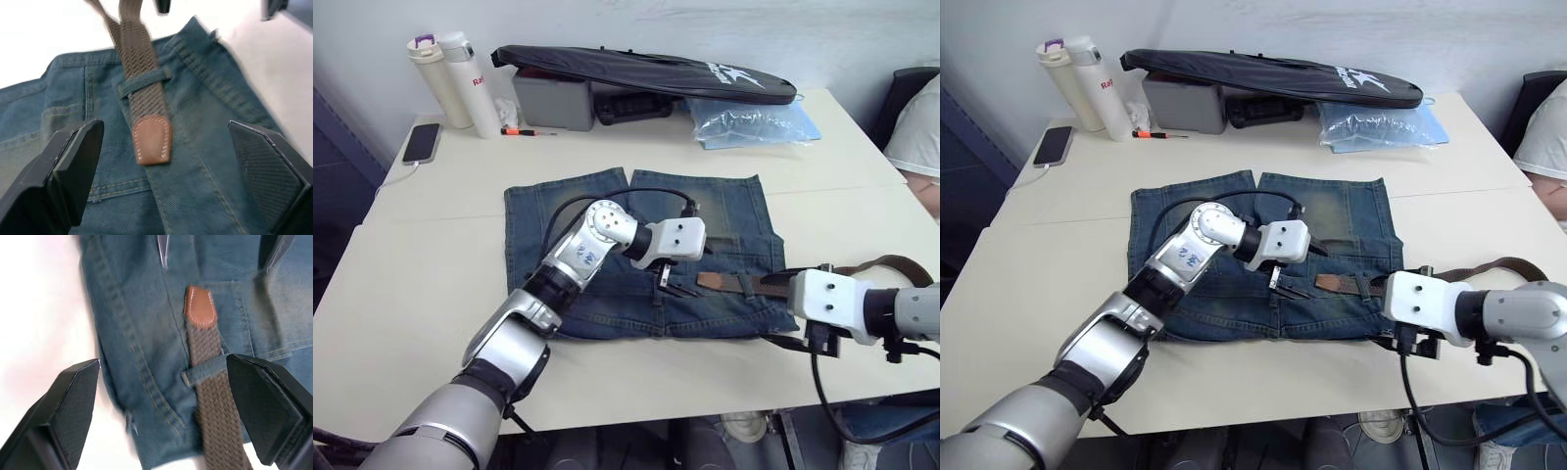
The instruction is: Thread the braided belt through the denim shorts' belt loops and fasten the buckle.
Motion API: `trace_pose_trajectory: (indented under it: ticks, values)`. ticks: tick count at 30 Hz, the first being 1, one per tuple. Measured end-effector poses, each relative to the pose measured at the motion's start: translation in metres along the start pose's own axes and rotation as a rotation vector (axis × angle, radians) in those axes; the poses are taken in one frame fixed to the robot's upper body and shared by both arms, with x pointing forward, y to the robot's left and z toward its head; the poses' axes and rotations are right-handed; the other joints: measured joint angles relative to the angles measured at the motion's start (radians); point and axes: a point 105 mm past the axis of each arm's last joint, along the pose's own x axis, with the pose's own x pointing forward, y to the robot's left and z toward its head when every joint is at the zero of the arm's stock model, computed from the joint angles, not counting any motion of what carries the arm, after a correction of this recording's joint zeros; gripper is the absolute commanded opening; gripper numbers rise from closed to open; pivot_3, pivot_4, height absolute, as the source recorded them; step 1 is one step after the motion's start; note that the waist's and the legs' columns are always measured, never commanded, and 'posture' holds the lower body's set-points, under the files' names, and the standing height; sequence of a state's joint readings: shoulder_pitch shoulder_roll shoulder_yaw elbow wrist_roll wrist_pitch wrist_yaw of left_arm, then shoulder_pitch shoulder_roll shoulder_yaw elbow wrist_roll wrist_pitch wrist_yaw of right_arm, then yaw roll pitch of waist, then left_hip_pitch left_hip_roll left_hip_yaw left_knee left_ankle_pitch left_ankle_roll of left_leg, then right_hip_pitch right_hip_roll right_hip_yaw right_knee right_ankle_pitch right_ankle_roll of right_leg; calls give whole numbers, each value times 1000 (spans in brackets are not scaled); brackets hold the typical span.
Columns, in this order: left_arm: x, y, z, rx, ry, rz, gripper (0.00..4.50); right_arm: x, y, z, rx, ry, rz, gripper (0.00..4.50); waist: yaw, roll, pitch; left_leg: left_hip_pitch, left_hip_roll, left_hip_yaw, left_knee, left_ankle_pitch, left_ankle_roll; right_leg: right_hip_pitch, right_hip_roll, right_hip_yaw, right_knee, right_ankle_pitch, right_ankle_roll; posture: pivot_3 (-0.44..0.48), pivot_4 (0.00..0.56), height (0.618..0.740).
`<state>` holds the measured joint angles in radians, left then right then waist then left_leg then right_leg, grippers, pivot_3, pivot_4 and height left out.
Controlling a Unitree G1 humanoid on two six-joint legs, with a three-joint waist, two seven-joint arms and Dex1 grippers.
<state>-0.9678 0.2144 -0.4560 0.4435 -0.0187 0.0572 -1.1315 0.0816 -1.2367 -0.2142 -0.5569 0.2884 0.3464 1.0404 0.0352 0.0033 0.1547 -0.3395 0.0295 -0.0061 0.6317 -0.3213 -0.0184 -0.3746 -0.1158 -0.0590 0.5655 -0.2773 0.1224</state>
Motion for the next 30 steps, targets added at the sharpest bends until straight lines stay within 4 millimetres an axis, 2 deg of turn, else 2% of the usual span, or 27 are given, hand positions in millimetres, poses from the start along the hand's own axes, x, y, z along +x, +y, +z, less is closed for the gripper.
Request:
trace_pose_trajectory:
  ticks: [3, 7, 9, 13, 17, 20, 24, 25, 30]
  values:
    - [12, 4, -9, 6, 37, 0, 4500, 5, 3, 5, 74, -17, -39, 4397, -3, -1, 0, 0, 0, 0, 0, 0, 0, -1, 0, 0, 0, 0, 0, 0, 150, 740]
    - [32, 14, -5, 40, 65, 7, 4500, 11, 11, 11, 173, -23, -89, 4397, 3, 0, 1, -2, 0, 0, 0, 0, 0, -1, 0, 0, -1, 0, 0, 0, 150, 740]
    - [36, 19, -10, 60, 115, 18, 4500, 14, 17, 10, 215, -12, -103, 4397, 10, 0, 1, -2, 0, 0, 0, -1, 1, -1, 0, 0, -1, 0, 0, 0, 150, 740]
    - [47, 13, -23, 62, 162, -9, 4500, 15, 19, 9, 262, 12, -140, 4397, 14, 0, 0, -2, 0, 0, 0, -1, 1, -2, 0, 0, -1, 0, 0, 0, 150, 740]
    - [59, 17, -23, 71, 196, 0, 3391, 16, 17, 9, 312, 17, -188, 4500, 18, 0, 1, -4, 0, 0, 1, -3, 5, -2, 0, -1, -2, 1, 1, 0, 150, 740]
    - [65, 13, -25, 55, 203, -13, 2078, 17, 13, 10, 323, 21, -208, 4500, 17, 0, 1, -4, 0, 0, 1, -3, 5, -2, 0, -1, -2, 1, 1, 0, 150, 740]
    - [64, 13, -29, 43, 209, -15, 230, 20, 14, 10, 327, 26, -203, 4500, 17, 0, 0, -4, 0, 0, 1, -3, 5, -2, 0, -1, -1, 1, 1, 0, 150, 740]
    - [63, 15, -26, 44, 195, -7, 72, 22, 15, 10, 328, 26, -196, 4500, 16, 0, 0, -4, 0, 0, 1, -3, 5, -2, 0, -1, -1, 1, 1, 0, 150, 740]
    - [60, 16, -24, 24, 180, -14, 72, 28, 17, 10, 324, 31, -186, 4500, 16, 0, 0, -4, 0, 0, 2, -3, 5, -2, 0, -1, -1, 1, 1, 0, 150, 740]
